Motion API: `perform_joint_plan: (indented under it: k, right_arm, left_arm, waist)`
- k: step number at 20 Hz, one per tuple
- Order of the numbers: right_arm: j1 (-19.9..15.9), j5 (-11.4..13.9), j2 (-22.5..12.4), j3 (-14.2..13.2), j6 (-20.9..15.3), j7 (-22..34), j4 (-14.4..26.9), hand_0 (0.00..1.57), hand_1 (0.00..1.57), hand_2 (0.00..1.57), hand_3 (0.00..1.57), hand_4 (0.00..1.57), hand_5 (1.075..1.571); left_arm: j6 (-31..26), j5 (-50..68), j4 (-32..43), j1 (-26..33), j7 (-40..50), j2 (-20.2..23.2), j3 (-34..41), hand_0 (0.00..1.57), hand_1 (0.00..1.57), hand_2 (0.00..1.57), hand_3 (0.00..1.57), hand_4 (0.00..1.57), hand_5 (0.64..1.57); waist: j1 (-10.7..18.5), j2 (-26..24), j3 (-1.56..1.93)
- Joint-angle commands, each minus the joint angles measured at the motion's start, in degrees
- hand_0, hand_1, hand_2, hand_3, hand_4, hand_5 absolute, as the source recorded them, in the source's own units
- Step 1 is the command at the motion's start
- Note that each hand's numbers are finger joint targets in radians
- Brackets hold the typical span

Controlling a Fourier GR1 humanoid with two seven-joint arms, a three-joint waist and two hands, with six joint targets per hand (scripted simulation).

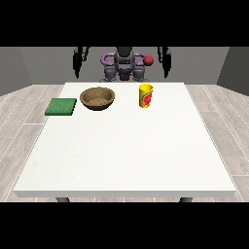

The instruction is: Pick the cup and pour the ball into the bowl, then pick the bowl and place it on the pad

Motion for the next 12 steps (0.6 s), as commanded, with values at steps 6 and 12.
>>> perform_joint_plan:
  k: [6,12]
  right_arm:
    - [-1.0,-0.7,-3.3,-1.2,0.6,5.9,-6.1,0.0,0.0,0.0,0.0,0.0,1.569]
    - [5.0,-11.4,-5.8,-7.1,9.5,5.6,-11.9,0.0,0.0,0.0,0.0,0.0,1.57]
  left_arm:
    - [-0.2,0.6,-6.0,-1.1,6.3,2.0,0.4,0.0,0.0,0.0,0.0,0.0,1.557]
    - [-0.4,9.7,-10.1,-3.7,10.5,2.5,8.7,0.0,0.0,0.0,0.0,0.0,1.552]
  waist:
    - [-0.7,-16.1,0.96]
    - [-2.8,-9.3,1.33]
